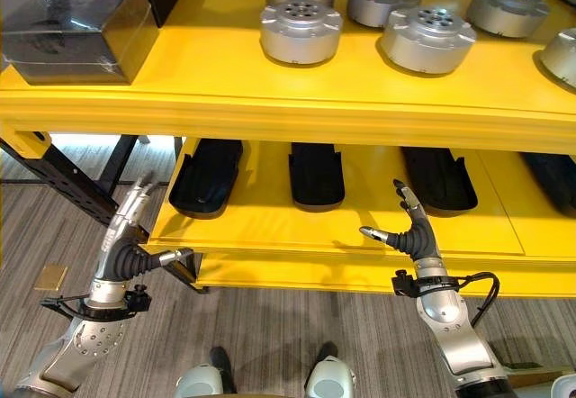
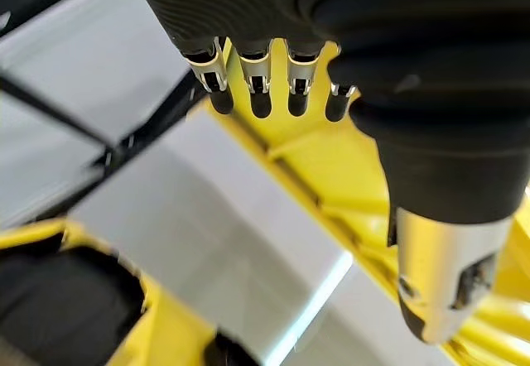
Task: Move parts from the plastic box to the shelf.
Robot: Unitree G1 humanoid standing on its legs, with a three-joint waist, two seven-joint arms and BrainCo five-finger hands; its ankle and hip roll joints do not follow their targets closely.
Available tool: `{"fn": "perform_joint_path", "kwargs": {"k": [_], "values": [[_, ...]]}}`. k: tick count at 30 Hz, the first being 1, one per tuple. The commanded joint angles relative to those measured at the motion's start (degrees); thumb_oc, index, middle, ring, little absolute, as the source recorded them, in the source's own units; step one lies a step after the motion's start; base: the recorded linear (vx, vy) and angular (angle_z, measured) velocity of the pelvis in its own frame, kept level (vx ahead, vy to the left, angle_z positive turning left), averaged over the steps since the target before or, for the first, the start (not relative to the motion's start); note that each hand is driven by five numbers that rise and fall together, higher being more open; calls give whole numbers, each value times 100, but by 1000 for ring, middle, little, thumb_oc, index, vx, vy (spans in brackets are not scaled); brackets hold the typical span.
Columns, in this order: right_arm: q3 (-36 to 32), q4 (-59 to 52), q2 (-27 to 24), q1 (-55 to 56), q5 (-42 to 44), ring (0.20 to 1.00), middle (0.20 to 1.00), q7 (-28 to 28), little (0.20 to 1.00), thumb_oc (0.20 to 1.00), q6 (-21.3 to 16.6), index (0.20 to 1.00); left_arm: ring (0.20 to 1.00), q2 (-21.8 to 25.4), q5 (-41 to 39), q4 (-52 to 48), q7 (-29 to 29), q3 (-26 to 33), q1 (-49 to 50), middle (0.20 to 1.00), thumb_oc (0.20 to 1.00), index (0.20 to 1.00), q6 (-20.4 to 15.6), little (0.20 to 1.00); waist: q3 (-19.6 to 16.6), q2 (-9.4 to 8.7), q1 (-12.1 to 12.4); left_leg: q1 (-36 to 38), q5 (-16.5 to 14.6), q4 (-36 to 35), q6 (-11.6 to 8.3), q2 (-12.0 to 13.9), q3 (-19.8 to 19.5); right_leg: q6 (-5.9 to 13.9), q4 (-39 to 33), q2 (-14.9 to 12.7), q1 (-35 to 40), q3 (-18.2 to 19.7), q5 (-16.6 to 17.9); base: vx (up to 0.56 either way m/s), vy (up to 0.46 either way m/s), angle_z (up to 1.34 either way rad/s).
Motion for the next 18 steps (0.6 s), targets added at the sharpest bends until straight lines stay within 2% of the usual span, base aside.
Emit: {"fn": "perform_joint_path", "kwargs": {"k": [1,4,5,6,7,8,10,11,12,13,14,18], "values": [[-119,-5,-70,-426,144,1000,1000,-303,1000,1000,-416,1000,1000,95,-478,-535,-699,17,-253,1000,1000,1000,-638,1000,163,138,-197,358,-179,-146,11,10,3,599,13,-233,383,358,70,-26,266,2],[-285,-19,39,-302,141,1000,1000,-280,1000,1000,-417,1000,1000,206,-661,-586,-1231,-40,-293,1000,1000,1000,-1018,1000,106,146,-451,440,-177,-523,124,-169,-83,727,221,-61,-17,932,349,-28,149,24],[-341,-20,55,-252,200,1000,1000,-232,1000,1000,-446,1000,1000,252,-652,-609,-1356,-40,-288,1000,1000,1000,-1079,1000,82,147,-514,482,-144,-670,141,-184,-21,736,343,113,-108,965,238,-52,136,13],[-394,-3,50,-210,267,1000,1000,-165,1000,1000,-486,1000,1000,295,-647,-612,-1447,-44,-283,1000,1000,1000,-1132,1000,50,148,-549,526,-102,-801,141,-202,56,736,419,287,-152,893,105,-78,182,18],[-497,-1,-25,-165,368,1000,1000,15,1000,1000,-532,1000,1000,368,-723,-643,-1766,-36,-262,1000,1000,1000,-1198,1000,-32,162,-523,614,30,-1043,104,-238,247,620,542,669,-120,445,-276,-71,219,-3],[-563,-14,-138,-162,463,1000,1000,189,1000,1000,-542,1000,1000,396,-719,-695,-1870,-25,-244,1000,1000,1000,-1098,1000,-83,185,-482,666,114,-1154,59,-286,350,420,694,915,-64,133,-545,-51,230,-44],[-547,-9,-293,-230,567,1000,1000,307,1000,1000,-532,1000,1000,457,-768,-702,-1861,-83,-258,1000,1000,1000,-881,1000,-137,182,-439,667,203,-1224,6,-342,409,206,809,1199,22,-87,-790,-7,95,-127],[-468,1,-439,-371,714,1000,1000,305,1000,1000,-477,1000,1000,548,-967,-740,-1932,-187,-348,1000,1000,1000,-654,1000,-142,164,-354,503,219,-1042,-20,-347,404,-20,794,1354,150,-263,-1034,-21,-137,-112],[-402,56,-528,-458,748,1000,1000,243,1000,1000,-490,1000,1000,600,-1039,-728,-1984,-233,-363,1000,1000,1000,-634,1000,-124,116,-279,242,246,-724,-62,-324,296,-189,358,1441,449,-211,-1035,-44,-209,-66],[-382,44,-591,-489,741,1000,1000,196,1000,1000,-466,1000,1000,609,-1057,-739,-2002,-283,-382,1000,1000,1000,-616,1000,-106,112,-298,137,249,-594,-77,-295,300,-219,164,1438,538,-150,-977,-105,-252,-76],[-280,-65,-693,-549,735,1000,1000,115,1000,1000,-438,1000,1000,575,-1069,-759,-2145,-441,-464,1000,1000,1000,-614,1000,-60,184,-404,-98,280,-332,-118,-170,448,-291,-157,1392,713,-40,-906,-109,-138,-84],[-185,-194,-790,-506,704,1000,1000,172,1000,1000,-485,1000,1000,756,-1110,-804,-2279,-528,-517,1000,1000,1000,-399,1000,-43,310,-634,-220,201,27,-41,-129,916,-369,-252,1345,747,-21,-892,-61,-32,-38]]}}
